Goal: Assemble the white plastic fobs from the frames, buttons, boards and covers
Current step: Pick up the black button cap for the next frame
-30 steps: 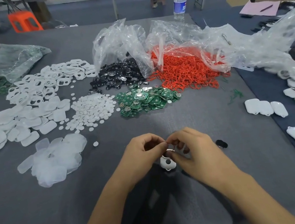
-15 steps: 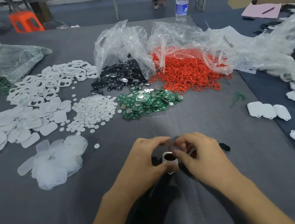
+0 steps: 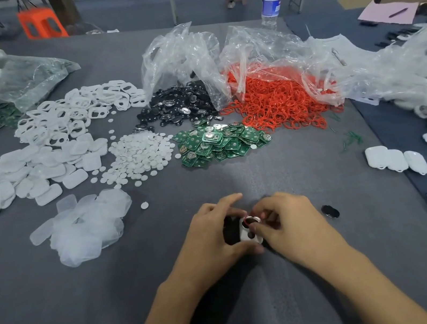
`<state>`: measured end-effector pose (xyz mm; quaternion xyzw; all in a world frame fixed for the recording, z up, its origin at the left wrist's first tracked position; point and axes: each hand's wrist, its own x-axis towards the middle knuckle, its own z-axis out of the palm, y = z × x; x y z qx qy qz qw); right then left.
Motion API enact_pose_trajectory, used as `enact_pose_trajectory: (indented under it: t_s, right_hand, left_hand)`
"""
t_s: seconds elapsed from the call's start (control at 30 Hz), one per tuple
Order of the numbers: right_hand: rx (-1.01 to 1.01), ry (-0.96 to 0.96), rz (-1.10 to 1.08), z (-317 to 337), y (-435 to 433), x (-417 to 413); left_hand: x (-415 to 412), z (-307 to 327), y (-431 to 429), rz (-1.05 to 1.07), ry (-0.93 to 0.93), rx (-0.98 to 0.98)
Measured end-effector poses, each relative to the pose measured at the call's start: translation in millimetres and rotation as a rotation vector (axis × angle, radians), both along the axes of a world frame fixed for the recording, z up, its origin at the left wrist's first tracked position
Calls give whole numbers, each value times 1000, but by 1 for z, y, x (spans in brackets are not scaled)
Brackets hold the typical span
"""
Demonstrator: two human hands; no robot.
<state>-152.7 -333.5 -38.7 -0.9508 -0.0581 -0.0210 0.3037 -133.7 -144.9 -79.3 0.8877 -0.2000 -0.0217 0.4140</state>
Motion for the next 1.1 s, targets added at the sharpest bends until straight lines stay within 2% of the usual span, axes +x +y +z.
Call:
enact_pose_trajectory:
  t_s: [0.43,0.67,1.0,1.1]
  right_hand:
    - [-96,26,44,2,4,5]
    - [-107,71,-4,6,8,7]
    - [-113,179,98,13,3,26]
    - [-29,222,179,16,-5,35]
  left_hand:
    - [-2,1,1,26,-4,-5]
    - [-2,-1,1,17,6,-32]
    - [-4,2,0,24,50,-108]
    - [-5,3,-1,16,57,-97]
